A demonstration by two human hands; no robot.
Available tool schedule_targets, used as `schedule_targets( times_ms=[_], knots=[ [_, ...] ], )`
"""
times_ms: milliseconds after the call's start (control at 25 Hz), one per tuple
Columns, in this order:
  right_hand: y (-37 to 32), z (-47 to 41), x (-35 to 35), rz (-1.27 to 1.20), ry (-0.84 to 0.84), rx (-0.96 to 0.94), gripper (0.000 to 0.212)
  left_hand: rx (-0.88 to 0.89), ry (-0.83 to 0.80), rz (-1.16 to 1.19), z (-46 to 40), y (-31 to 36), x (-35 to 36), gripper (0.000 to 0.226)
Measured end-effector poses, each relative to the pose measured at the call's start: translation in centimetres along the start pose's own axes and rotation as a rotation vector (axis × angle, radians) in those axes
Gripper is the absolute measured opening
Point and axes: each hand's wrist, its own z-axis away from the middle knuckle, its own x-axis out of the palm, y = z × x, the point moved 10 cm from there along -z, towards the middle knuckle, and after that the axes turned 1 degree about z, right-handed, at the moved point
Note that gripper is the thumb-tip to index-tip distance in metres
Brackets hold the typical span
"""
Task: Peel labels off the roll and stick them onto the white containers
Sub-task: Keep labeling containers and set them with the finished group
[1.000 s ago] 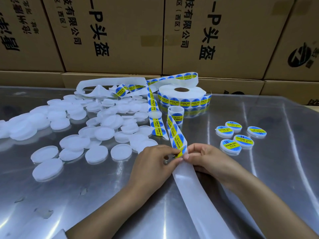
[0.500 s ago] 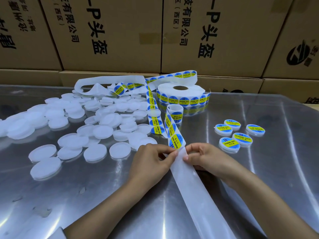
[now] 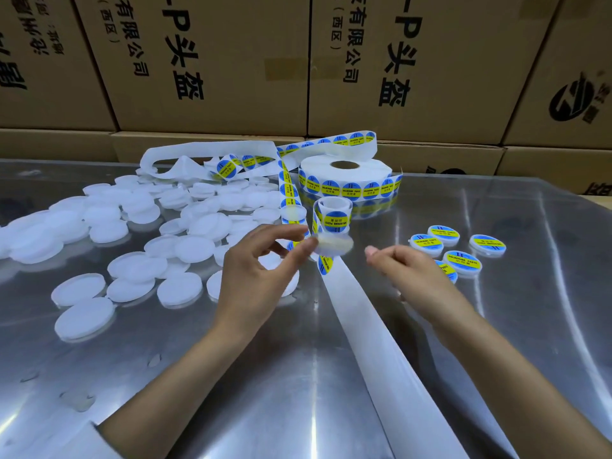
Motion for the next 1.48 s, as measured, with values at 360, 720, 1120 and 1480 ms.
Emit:
schedule_targets(
  times_ms=[360, 720, 1120, 1480],
  knots=[
    [-0.4, 2.4, 4.8, -0.261, -0.560, 0.095, 0.030, 0.202, -0.148, -0.101, 0.6, 1.9, 1.8, 0.032],
    [0.0, 0.2, 1.1, -0.480, -0.179, 0.045, 0.016, -0.006, -0.330, -0.876, 0.1, -4.2, 1.4, 0.037],
    [-0.4, 0.5, 1.4, -0.499, -0.175, -0.015, 0.021, -0.404, -0.090, -0.105, -0.2, -5.0, -0.4, 0.016],
    [-1.2, 1.0, 3.5, -0.611, -0.250, -0.098, 0.026, -0.964, -0.288, 0.766, 4.6, -4.3, 6.0, 0.027]
  ],
)
